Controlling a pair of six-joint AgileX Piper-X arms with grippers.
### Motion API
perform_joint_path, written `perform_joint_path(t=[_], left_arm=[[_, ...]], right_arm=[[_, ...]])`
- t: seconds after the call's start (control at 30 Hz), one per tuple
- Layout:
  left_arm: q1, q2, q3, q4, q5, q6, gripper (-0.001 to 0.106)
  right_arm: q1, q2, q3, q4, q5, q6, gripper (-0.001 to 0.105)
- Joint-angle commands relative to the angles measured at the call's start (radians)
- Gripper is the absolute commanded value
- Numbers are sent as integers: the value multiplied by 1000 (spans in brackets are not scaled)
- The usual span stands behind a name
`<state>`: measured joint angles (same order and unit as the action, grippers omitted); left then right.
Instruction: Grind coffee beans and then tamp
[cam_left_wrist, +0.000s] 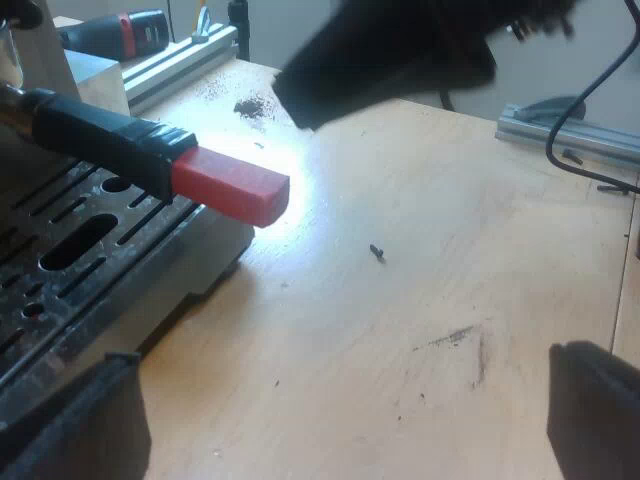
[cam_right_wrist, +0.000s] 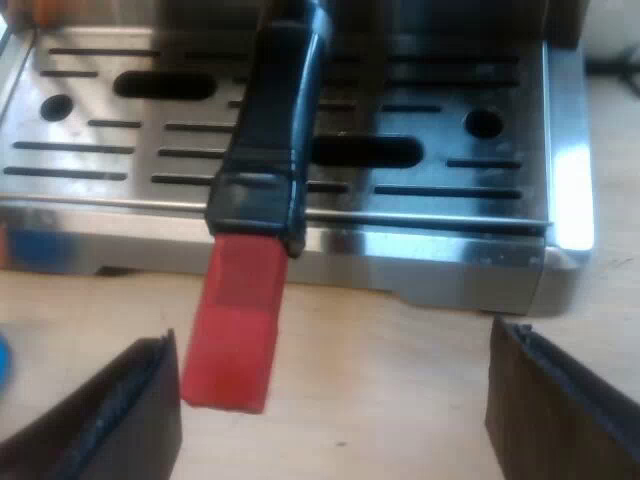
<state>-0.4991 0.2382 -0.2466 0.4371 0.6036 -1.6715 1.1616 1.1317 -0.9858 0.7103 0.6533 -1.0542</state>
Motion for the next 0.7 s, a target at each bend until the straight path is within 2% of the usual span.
perform_joint_path(t=[0.03,0.2,0.7], left_arm=[[-4,3,-1,-17,6,-13,82],[-4,3,-1,-17,6,-13,82],[-4,3,-1,-17,6,-13,82]], right_arm=[[-33,4,-40,21,-86,1,66],[-70,50,-65,1,-194,-24,66],[-149,223,-55,-144,-236,-24,66]])
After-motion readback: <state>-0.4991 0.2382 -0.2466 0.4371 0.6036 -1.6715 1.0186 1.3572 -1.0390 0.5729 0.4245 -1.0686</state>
